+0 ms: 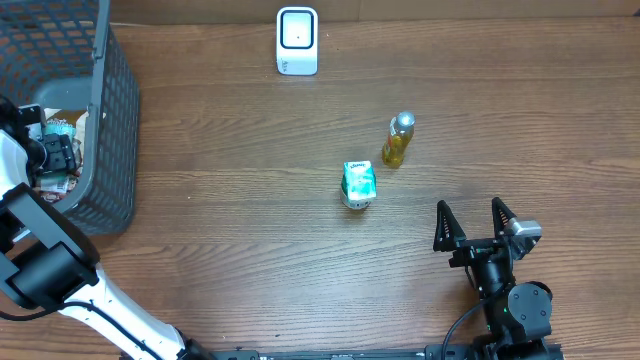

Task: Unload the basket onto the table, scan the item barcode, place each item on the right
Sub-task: 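Grasp the packaged items in the basket with the left gripper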

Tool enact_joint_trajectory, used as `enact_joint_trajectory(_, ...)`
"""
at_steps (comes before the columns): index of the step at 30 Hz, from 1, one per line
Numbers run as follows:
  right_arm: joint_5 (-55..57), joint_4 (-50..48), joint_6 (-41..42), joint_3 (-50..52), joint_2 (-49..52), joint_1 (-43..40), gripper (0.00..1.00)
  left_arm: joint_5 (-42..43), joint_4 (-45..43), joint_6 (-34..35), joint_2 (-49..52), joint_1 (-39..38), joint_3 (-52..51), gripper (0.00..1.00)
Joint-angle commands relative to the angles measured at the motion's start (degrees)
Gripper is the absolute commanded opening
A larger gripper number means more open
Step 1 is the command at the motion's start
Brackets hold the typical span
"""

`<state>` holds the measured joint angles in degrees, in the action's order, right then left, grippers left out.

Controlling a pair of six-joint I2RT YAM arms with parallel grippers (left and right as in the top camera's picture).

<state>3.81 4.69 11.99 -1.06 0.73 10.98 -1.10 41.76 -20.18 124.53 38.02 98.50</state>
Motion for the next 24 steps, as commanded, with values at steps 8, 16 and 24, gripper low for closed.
enact_joint_trajectory(8, -0.1, -0.3, -0.3, 0.6, -0.6, 0.3, 1.0, 1.0, 1.7, 5.0, 5.6, 0.2, -3.4, 0.83)
enact_joint_trajectory(16, -0.1, -0.3, -0.3, 0.6, -0.5, 0.3, 1.0, 1.2, 3.4, 8.5, 4.3, -0.4, -1.2, 0.27)
enact_joint_trajectory(24, -0.1, -0.3, -0.3, 0.6, -0.5, 0.3, 1.0, 5.6, 13.8, 17.7, -5.2, -2.0, 13.8, 0.15)
